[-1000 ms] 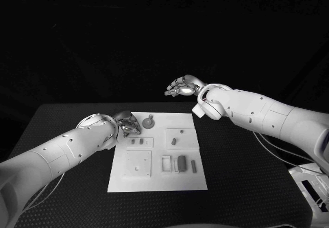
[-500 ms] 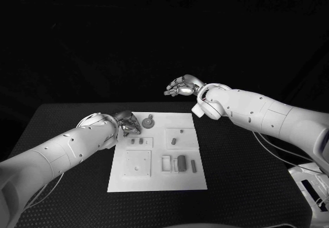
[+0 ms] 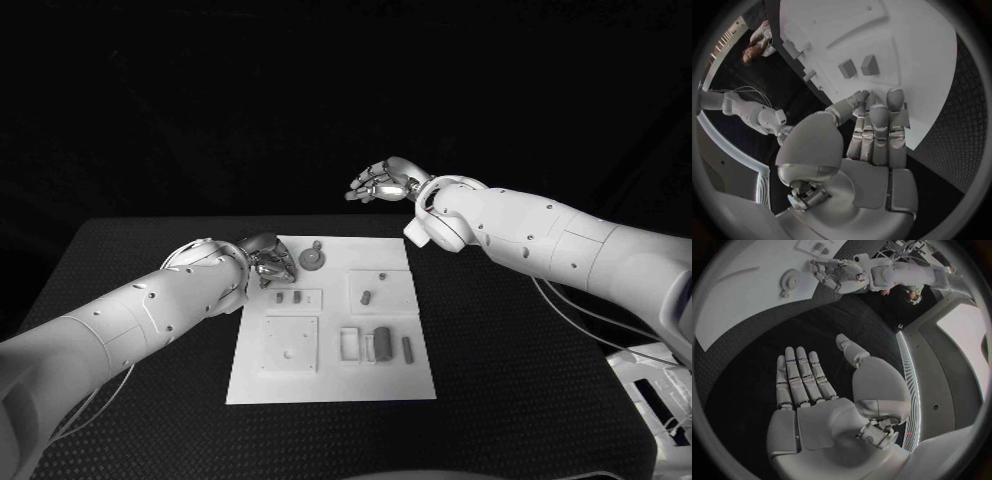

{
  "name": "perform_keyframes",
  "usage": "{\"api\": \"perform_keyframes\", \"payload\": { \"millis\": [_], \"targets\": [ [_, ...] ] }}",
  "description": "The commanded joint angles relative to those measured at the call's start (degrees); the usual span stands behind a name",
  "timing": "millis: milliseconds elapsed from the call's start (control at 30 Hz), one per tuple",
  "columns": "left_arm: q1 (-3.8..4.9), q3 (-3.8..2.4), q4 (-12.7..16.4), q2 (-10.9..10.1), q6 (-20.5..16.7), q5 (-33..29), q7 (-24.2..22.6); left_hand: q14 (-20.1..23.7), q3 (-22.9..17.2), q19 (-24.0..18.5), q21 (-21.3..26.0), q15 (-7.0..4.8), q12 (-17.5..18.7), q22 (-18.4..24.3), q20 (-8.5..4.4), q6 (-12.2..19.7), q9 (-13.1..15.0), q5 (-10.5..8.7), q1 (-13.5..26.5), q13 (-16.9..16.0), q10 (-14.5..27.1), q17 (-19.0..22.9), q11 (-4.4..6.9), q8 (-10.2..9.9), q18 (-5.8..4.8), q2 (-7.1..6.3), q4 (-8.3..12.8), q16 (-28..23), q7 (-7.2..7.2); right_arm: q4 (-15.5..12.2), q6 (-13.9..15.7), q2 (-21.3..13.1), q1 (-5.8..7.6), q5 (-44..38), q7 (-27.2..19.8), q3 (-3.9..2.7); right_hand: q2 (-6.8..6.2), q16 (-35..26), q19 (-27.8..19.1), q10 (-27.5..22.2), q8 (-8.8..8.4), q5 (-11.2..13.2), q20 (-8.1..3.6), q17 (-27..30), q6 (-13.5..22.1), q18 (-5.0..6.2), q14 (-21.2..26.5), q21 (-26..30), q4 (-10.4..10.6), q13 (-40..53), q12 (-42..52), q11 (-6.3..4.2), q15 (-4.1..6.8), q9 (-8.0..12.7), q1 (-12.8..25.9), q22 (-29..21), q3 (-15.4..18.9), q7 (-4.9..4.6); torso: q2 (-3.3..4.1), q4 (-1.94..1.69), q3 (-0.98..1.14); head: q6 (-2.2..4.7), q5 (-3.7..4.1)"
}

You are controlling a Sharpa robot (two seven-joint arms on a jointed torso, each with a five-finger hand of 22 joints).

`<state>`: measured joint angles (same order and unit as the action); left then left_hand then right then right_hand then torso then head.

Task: Assemble the parts on the task board

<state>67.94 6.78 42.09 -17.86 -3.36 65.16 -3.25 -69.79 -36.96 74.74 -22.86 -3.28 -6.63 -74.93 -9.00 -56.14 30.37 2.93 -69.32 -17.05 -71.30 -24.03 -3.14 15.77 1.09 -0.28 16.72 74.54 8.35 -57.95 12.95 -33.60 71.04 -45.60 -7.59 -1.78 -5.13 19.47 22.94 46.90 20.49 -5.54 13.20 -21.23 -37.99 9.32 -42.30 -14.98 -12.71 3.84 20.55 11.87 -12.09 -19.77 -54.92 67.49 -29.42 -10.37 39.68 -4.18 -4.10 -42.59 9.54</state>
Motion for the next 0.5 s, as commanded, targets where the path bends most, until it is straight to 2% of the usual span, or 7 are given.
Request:
{"api": "perform_keyframes", "payload": {
  "millis": [33,167,300,500],
  "targets": [
    [-0.54,0.31,-0.15,-0.20,0.26,-0.16,0.86,0.48,0.32,-0.45,0.32,0.09,0.51,-1.01,0.05,0.57,-0.11,0.14,0.59,-0.75,0.63,-0.11,-0.21,-0.33,4.28,-0.42,-0.14,-0.12,-0.02,-0.05,-0.22,-0.04,0.00,-0.07,-0.61,-0.03,0.14,0.25,0.46,0.41,0.36,0.10,0.05,0.08,0.36,-0.97,0.30,0.22,-0.12,0.07,-0.33,-0.04,-0.04,0.08,-0.44,0.08,0.36,-3.32,-0.01,-0.04,0.00,-0.05,-0.02],
    [-0.54,0.28,0.15,-0.50,0.75,-0.45,1.29,0.86,1.19,-0.65,0.48,0.64,1.44,-1.14,0.47,1.77,-0.39,0.22,0.95,-0.73,2.17,-0.31,-0.78,-0.94,4.49,-1.84,-0.08,-0.02,0.49,-0.07,-0.21,-0.07,0.00,-0.06,-0.61,-0.03,0.14,0.26,0.47,0.42,0.37,0.10,0.05,0.10,0.37,-0.97,0.30,0.24,-0.12,0.07,-0.34,-0.04,-0.05,0.08,-0.45,0.10,0.36,-3.32,-0.03,-0.03,-0.01,-0.05,-0.05],
    [-0.54,0.26,0.29,-0.71,-0.10,-0.85,1.03,1.26,2.87,-0.83,0.57,1.08,2.05,-1.22,0.95,3.72,-0.96,1.48,1.65,-0.91,3.23,-0.57,-1.22,-1.96,4.94,-3.05,-0.06,0.18,1.07,-0.07,-0.22,-0.10,0.00,-0.06,-0.61,-0.03,0.13,0.26,0.48,0.42,0.37,0.10,0.05,0.10,0.37,-0.98,0.30,0.26,-0.12,0.07,-0.35,-0.04,-0.05,0.09,-0.44,0.11,0.37,-3.33,-0.04,-0.03,-0.02,-0.01,-0.09],
    [-0.54,0.24,0.43,-0.83,-1.88,-1.54,0.92,1.55,4.79,-0.83,0.67,1.92,2.68,-1.20,1.70,7.08,-1.86,1.88,2.35,-0.89,6.08,-0.81,-2.09,-3.54,5.55,-4.15,-0.14,0.38,0.64,0.03,-0.35,-0.04,0.00,-0.06,-0.64,-0.03,0.12,0.27,0.48,0.43,0.37,0.10,0.05,0.12,0.37,-0.98,0.30,0.28,-0.12,0.07,-0.36,-0.03,-0.05,0.10,-0.44,0.13,0.37,-3.34,-0.04,0.00,-0.02,0.13,-0.20]
  ]
}}
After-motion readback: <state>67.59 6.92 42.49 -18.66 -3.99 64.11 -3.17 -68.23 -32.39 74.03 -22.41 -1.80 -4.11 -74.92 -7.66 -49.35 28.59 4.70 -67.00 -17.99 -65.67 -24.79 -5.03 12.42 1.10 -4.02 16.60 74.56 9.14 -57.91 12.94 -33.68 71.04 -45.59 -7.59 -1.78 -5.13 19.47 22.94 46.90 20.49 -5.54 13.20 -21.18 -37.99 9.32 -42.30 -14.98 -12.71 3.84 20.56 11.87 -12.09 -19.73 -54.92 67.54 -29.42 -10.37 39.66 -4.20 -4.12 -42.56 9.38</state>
